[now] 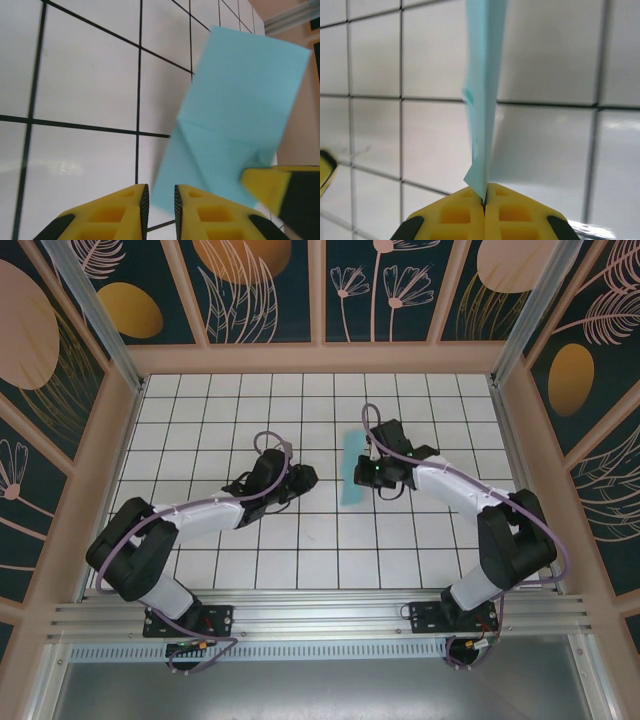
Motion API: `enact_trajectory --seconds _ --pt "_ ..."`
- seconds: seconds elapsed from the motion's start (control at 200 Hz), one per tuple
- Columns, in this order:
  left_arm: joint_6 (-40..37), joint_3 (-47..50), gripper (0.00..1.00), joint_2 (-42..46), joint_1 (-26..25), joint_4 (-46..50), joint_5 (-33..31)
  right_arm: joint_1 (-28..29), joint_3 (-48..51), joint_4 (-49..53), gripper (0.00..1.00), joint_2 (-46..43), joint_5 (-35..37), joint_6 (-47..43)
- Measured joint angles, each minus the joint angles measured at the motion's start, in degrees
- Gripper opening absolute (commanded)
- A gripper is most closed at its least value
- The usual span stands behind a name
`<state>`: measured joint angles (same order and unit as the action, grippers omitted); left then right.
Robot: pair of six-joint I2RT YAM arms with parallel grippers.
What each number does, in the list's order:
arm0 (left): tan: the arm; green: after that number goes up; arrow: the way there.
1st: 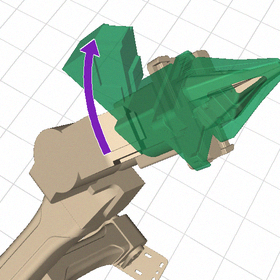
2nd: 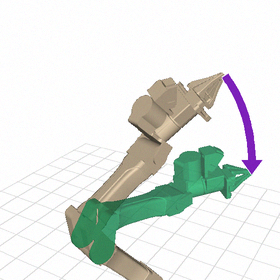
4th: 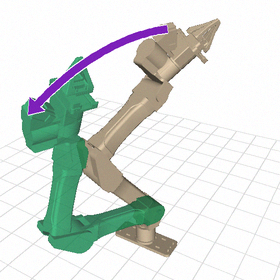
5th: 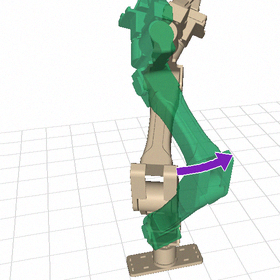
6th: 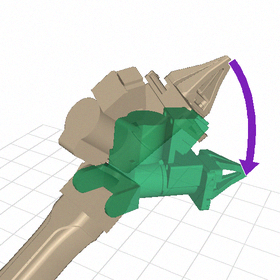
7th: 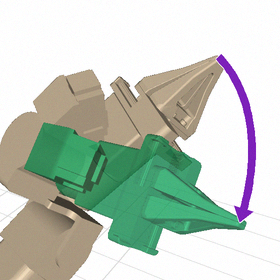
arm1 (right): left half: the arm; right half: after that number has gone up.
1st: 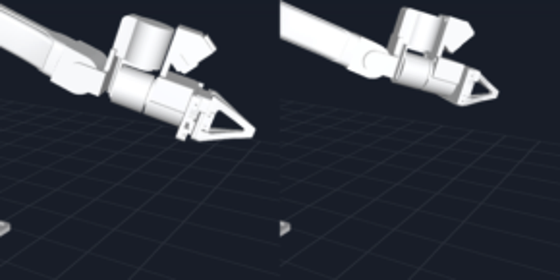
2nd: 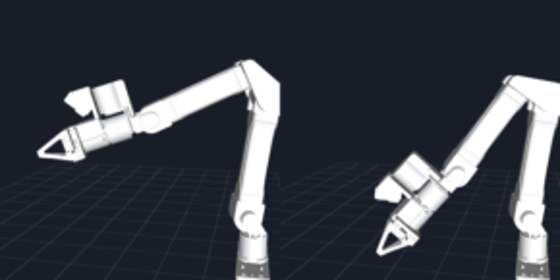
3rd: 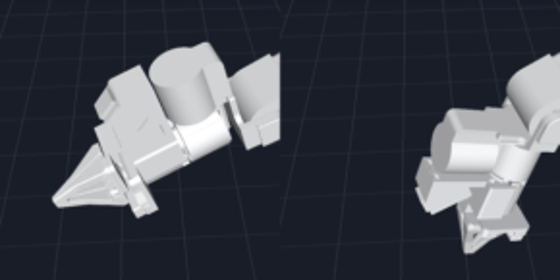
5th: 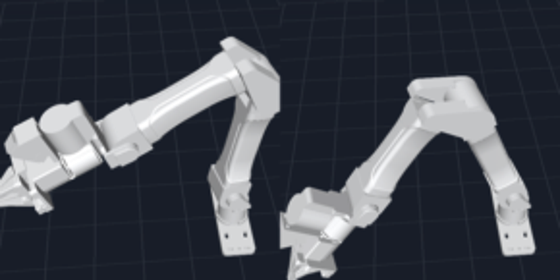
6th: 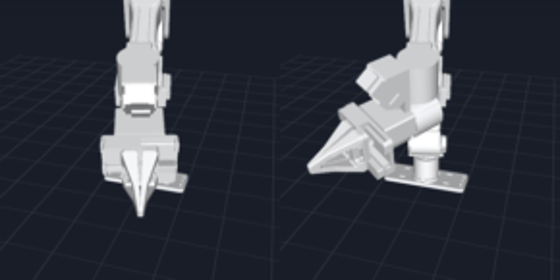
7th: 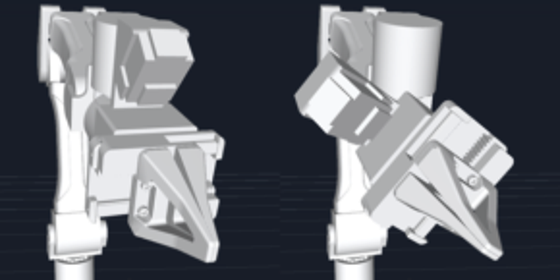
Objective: Fold a paper plane with a square sheet of paper (pick it up from the middle)
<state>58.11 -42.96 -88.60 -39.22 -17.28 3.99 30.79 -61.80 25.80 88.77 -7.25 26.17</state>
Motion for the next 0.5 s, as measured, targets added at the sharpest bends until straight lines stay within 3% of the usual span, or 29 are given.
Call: enact_trajectory --seconds 0.13,0.23,0.5 --pt "0.4 3.0 0.27 2.8 0.0 0.9 -4.0 5.3 -9.9 12.0 0.0 1.5 16.5 -0.5" --pt "1.0 5.2 0.27 4.5 0.0 1.4 -6.8 8.5 -13.9 17.4 0.0 4.7 24.2 -0.1" --pt "3.8 9.3 0.26 9.9 0.7 4.1 -13.1 14.1 -16.3 23.8 0.04 17.9 28.0 2.1"
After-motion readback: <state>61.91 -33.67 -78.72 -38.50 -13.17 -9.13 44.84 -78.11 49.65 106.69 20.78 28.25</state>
